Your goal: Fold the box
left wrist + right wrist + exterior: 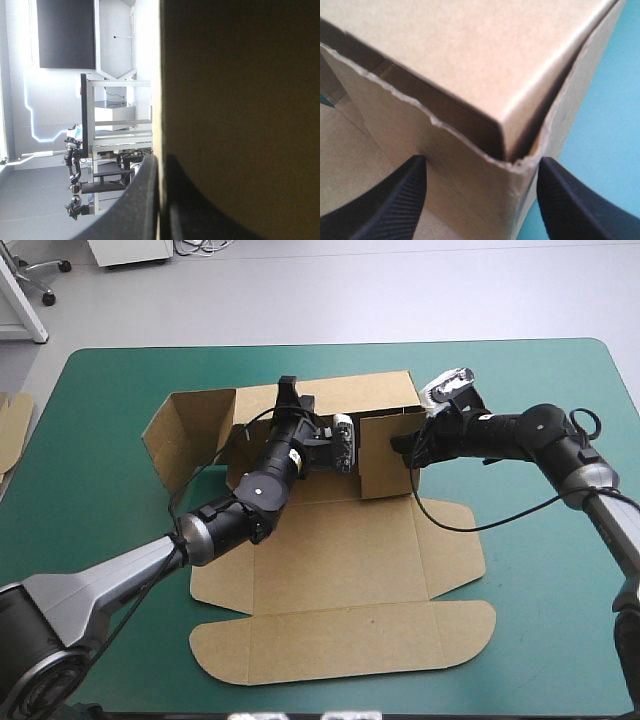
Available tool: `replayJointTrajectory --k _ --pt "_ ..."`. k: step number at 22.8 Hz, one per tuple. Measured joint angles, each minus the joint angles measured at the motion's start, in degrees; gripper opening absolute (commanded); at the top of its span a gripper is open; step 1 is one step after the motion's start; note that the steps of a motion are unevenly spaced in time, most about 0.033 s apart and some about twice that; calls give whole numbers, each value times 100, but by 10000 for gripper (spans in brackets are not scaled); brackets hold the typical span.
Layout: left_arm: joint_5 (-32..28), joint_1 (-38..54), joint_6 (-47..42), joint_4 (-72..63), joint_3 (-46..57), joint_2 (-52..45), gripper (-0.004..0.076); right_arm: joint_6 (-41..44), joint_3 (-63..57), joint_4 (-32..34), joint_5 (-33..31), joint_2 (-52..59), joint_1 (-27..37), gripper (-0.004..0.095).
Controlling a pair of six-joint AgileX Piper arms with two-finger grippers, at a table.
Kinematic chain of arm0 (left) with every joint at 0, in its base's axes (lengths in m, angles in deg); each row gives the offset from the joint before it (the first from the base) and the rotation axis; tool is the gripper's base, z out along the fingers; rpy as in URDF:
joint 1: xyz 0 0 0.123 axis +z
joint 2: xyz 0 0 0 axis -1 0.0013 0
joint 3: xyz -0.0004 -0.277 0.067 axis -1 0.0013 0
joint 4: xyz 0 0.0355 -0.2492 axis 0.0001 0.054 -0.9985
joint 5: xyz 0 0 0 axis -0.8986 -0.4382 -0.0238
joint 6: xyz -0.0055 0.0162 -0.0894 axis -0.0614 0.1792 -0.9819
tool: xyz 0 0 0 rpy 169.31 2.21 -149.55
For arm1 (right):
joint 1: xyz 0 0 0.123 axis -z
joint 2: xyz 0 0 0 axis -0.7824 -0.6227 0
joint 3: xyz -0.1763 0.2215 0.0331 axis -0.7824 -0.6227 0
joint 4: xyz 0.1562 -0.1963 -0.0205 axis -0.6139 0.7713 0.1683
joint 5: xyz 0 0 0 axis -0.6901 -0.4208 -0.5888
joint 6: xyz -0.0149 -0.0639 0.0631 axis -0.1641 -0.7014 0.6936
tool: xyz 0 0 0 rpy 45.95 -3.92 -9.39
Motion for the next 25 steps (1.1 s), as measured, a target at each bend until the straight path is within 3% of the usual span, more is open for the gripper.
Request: replayJointTrajectory --k 5,12,14,17,20,22,25 --pt "0 0 0 0 0 0 -14 121 128 0 6 -95 0 592" --pt "-201 0 3 5 0 88 -14 308 145 0 351 -360 0 488" --pt "-196 0 3 34 -6 130 -14 376 149 0 432 -365 0 423" --pt "-196 0 3 41 -10 136 -14 464 156 64 437 -384 0 170" --pt "-235 0 3 41 -55 142 -14 482 175 138 476 -400 12 21" --pt "-328 0 20 41 -127 153 -14 521 186 151 531 -407 41 -32" --pt "-449 -5 53 45 -223 153 -1 622 186 141 584 -426 59 -33"
